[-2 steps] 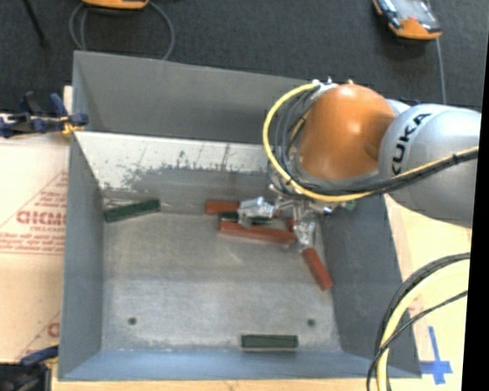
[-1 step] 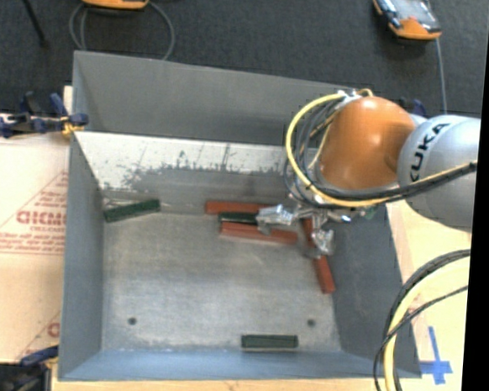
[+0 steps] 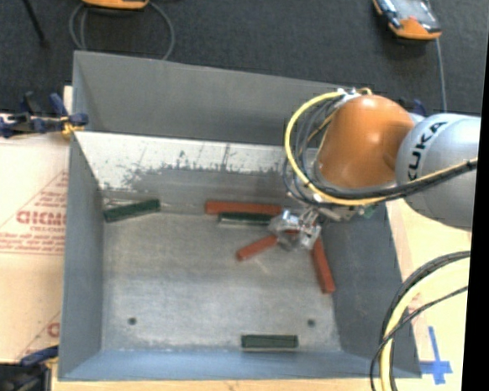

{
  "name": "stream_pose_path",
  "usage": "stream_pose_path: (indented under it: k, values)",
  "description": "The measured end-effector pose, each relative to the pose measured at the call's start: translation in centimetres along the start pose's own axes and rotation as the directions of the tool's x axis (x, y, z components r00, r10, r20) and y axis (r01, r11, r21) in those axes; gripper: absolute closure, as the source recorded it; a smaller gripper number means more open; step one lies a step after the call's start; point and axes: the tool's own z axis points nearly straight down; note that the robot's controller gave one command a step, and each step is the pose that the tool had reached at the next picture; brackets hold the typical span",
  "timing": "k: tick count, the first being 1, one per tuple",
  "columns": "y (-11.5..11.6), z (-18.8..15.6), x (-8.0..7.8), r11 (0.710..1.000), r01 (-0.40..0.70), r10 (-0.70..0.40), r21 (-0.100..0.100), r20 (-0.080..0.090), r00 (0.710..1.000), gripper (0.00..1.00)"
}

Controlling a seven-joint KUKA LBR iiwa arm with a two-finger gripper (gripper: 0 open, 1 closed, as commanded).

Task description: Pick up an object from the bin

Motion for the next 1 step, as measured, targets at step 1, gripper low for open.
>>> stream_pose_path:
  k: [1]
  values:
    - [0.08, 0.23, 0.27, 1.000, 0.000, 0.000, -0.004, -0.006, 1.000, 0.00]
